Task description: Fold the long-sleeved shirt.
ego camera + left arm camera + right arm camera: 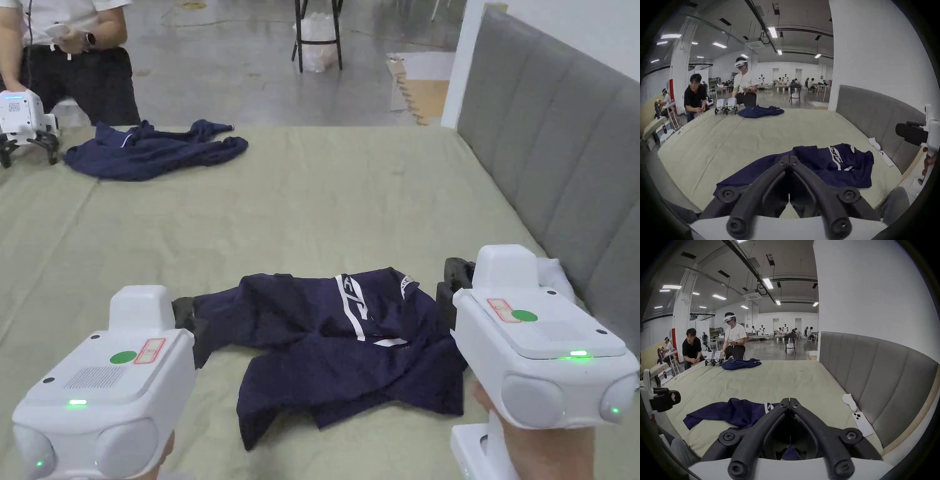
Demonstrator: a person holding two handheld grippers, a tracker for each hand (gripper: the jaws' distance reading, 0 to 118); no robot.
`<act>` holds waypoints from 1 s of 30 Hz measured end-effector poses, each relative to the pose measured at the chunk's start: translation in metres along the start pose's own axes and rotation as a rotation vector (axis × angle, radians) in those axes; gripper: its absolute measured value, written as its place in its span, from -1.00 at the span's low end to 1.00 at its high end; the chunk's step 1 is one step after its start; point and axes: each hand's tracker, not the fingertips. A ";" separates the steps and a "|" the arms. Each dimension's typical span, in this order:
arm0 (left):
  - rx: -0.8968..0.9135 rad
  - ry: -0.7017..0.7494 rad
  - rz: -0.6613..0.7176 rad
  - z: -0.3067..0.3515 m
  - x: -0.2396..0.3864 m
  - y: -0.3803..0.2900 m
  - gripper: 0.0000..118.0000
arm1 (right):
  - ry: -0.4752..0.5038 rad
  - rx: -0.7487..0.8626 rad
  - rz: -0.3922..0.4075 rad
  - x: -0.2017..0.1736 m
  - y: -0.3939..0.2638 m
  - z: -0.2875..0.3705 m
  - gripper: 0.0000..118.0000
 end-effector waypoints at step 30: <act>-0.392 -0.102 -0.175 -0.198 -0.002 -0.002 -0.89 | -0.015 -0.582 -0.132 0.083 -0.101 -0.205 -0.75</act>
